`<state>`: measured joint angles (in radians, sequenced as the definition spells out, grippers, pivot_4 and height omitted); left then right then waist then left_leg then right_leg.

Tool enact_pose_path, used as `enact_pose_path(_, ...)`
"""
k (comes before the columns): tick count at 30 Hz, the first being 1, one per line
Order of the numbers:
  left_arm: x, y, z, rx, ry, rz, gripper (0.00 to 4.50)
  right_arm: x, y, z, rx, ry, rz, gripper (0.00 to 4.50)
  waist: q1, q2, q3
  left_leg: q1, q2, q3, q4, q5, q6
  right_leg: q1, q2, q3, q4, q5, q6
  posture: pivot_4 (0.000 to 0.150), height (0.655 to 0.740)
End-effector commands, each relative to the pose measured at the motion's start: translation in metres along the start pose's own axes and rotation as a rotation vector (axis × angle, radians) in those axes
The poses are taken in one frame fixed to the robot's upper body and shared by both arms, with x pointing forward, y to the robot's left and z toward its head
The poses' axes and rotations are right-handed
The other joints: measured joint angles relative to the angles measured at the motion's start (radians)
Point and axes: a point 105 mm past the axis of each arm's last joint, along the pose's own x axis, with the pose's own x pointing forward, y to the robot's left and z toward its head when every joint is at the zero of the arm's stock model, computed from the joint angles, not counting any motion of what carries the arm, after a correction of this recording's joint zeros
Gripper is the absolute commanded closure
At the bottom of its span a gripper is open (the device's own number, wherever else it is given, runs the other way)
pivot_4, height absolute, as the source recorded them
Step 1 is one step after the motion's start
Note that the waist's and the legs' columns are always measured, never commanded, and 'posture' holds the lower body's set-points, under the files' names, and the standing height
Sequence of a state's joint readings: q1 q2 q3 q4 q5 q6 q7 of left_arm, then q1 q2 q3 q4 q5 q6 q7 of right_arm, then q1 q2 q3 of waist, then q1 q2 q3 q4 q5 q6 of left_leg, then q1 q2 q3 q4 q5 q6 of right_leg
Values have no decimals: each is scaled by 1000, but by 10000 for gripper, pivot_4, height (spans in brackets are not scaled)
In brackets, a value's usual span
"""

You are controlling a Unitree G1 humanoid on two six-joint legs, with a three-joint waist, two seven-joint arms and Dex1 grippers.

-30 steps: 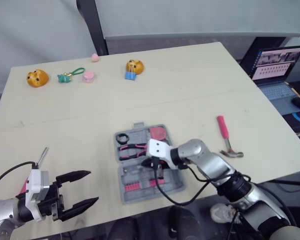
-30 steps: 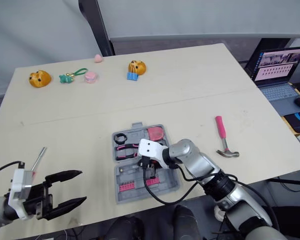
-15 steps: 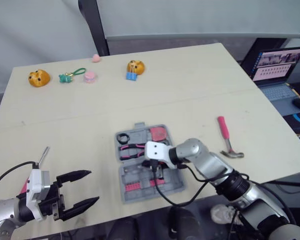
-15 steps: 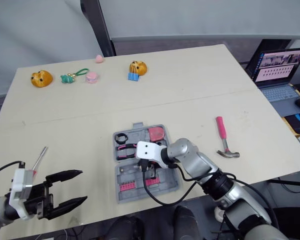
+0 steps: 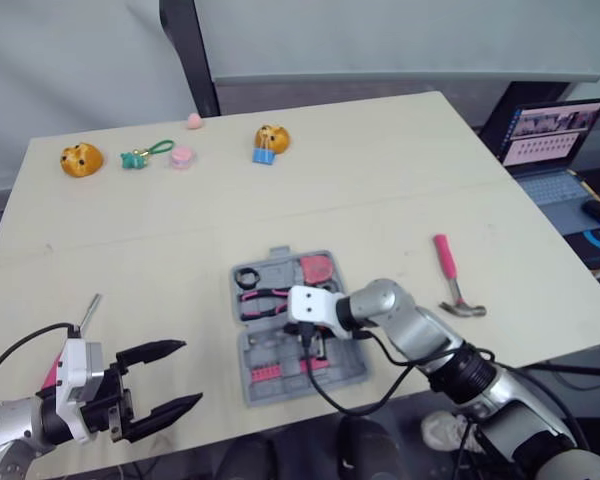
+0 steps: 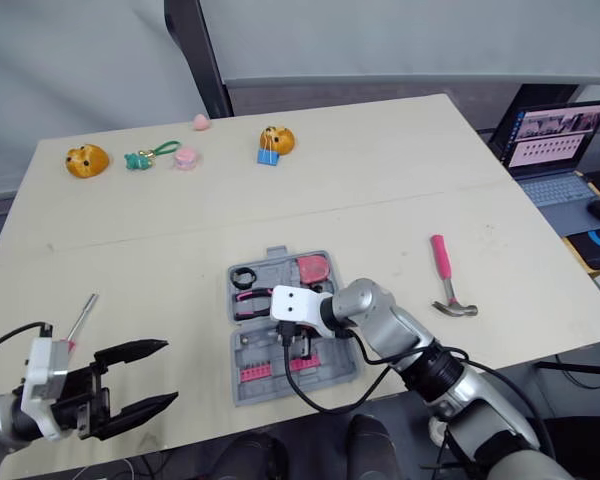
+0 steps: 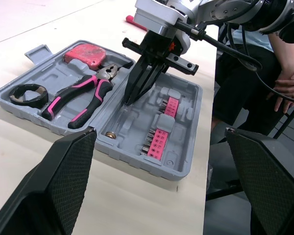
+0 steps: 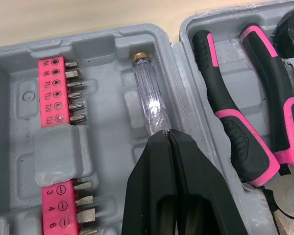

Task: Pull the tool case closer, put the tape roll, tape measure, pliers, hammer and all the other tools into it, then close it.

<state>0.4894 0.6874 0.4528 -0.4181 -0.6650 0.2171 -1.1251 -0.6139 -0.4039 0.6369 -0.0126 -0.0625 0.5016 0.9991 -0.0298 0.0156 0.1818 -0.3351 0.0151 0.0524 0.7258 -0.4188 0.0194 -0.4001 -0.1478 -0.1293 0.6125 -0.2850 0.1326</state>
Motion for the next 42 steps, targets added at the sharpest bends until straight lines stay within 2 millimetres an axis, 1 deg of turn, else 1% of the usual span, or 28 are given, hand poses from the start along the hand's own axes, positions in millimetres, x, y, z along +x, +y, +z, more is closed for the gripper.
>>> enact_pose_path(1,1,-2,5,18,-12,-10,0,10,14,-40,119,130,29,44238,0,-1,-2,0,0,0,0,0,0,0,0,0,0,0,0,1500,7155)
enact_pose_path(15,3,-1,7,21,-10,-21,0,15,24,-57,165,173,42,44238,0,-2,-7,1,0,0,-3,0,0,1,0,0,-2,0,-1,1500,7155)
enact_pose_path(19,3,0,7,22,-9,-21,0,16,24,-59,170,178,41,44238,0,0,-11,2,0,-1,-3,0,0,1,-1,-1,-2,0,-1,1500,7155)
enact_pose_path(22,3,0,7,22,-9,-22,0,16,23,-57,175,169,38,44238,0,0,-14,2,0,-1,-4,0,0,2,-1,-1,-3,0,-1,1500,7155)
enact_pose_path(24,3,0,7,23,-10,-24,0,15,20,-46,183,122,31,44238,0,0,-15,2,0,-1,-4,0,0,2,-1,-1,-3,0,-1,1500,7155)
enact_pose_path(26,4,1,7,24,-13,-26,0,11,14,-32,189,65,19,44238,0,0,-15,2,0,-2,-4,0,0,2,-1,-1,-3,-1,-1,1500,7155)
enact_pose_path(31,5,3,8,33,-24,-29,0,-14,1,15,191,-87,-8,44238,1,3,-13,0,0,-2,-5,0,0,0,-1,-2,-4,-1,-1,1500,7155)
enact_pose_path(32,5,3,8,36,-25,-30,0,-17,0,20,191,-103,-10,44238,2,3,-12,-1,0,-3,-5,0,0,-1,-1,-3,-4,-1,-2,1500,7155)
enact_pose_path(34,5,5,10,41,-31,-28,0,-34,-4,34,192,-149,-27,44238,2,4,-12,-4,0,-3,-7,0,0,-4,-1,-3,-4,-1,-2,1500,7155)
enact_pose_path(36,5,6,12,46,-34,-26,0,-55,-5,42,188,-184,-53,44238,3,4,-11,-9,-1,-3,-7,0,0,-9,-1,-3,-4,-1,-2,1500,7155)
enact_pose_path(38,5,6,12,48,-32,-21,0,-68,-4,43,207,-195,-70,44238,3,4,-11,-12,-1,-3,-7,0,0,-12,-1,-4,-4,-1,-1,1500,7155)
enact_pose_path(41,2,10,6,17,10,31,0,-94,-2,22,225,-159,-159,44238,4,4,-11,-14,-2,-3,-7,-1,0,-12,0,-6,-7,0,-1,1500,7155)
enact_pose_path(42,1,10,4,-2,20,41,0,-103,-2,17,256,-181,-189,44238,5,3,-11,-15,-2,-4,-7,-1,1,-12,0,-7,-8,0,-1,1500,7155)
